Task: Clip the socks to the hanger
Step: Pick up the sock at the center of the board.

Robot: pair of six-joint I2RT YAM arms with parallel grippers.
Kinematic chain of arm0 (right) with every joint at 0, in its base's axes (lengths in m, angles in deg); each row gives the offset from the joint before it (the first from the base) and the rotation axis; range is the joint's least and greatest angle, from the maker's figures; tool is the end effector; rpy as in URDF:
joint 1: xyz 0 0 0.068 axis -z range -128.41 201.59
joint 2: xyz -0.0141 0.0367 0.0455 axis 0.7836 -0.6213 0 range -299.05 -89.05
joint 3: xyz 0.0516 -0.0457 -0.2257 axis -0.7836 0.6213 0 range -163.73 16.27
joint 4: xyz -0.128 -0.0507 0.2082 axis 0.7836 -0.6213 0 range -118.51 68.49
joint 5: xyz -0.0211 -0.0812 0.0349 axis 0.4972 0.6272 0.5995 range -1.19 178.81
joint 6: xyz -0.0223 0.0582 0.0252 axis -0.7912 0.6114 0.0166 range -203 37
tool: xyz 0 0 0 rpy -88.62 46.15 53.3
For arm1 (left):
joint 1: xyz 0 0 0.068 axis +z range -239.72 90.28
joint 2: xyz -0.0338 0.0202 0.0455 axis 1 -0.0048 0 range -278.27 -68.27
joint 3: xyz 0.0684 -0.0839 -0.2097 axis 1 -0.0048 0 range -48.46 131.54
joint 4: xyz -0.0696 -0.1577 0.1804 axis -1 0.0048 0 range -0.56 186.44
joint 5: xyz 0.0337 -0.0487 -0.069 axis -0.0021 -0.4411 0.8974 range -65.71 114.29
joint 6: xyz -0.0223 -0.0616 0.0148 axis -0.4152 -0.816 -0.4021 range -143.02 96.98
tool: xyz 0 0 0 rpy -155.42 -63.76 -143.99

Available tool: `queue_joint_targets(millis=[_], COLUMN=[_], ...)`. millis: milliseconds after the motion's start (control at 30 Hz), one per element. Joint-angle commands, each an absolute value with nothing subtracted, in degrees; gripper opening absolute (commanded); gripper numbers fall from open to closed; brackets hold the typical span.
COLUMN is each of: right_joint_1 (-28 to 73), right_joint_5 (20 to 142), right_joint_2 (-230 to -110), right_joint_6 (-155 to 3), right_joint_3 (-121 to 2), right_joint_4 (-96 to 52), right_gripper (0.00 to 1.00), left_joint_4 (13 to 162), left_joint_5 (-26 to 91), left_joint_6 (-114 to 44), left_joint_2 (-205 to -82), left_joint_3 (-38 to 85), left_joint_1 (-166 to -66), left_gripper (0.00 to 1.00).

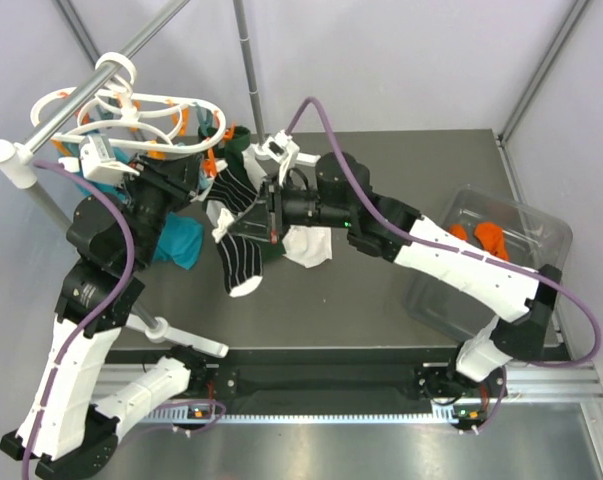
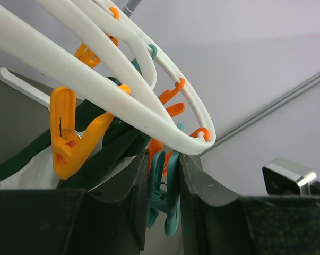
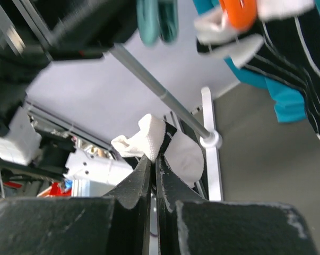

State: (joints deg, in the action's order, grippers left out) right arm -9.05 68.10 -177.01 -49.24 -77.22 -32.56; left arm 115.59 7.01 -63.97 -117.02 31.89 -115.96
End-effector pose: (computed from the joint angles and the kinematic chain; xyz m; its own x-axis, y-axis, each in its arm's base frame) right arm 0.1605 0.3238 0.4092 -0.5882 0.0148 -0.8086 -0.7950 0.1728 0.5814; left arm 0.1524 -0.0574 0.4679 -0.0385 -0.6788 -0.7333 0.1744 0.7180 -0.6738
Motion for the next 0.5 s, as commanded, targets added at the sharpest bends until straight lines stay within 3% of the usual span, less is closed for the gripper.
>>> queue_joint_targets(millis=[0,467], right_joint_1=[-10.1,-9.8], right_joint_5=[67.6,70.3], right_joint_2=[-180.2,-187.2], right_joint_6=[-46.6,-45.1], right_joint_3=[-84.7,-94.4], right_joint_4=[-32.1,-34.2], right_gripper=[0.00,0.00], left_joint_4=[119.2,119.6], left_joint_5=[9.6,9.5], left_joint_6=[-65.8,-65.6], left_joint_2=[-116.6,-116.7], left_joint_3=[30.7,31.3], left_joint_1=[-116.0,-116.0], left_gripper=[0.00,0.00])
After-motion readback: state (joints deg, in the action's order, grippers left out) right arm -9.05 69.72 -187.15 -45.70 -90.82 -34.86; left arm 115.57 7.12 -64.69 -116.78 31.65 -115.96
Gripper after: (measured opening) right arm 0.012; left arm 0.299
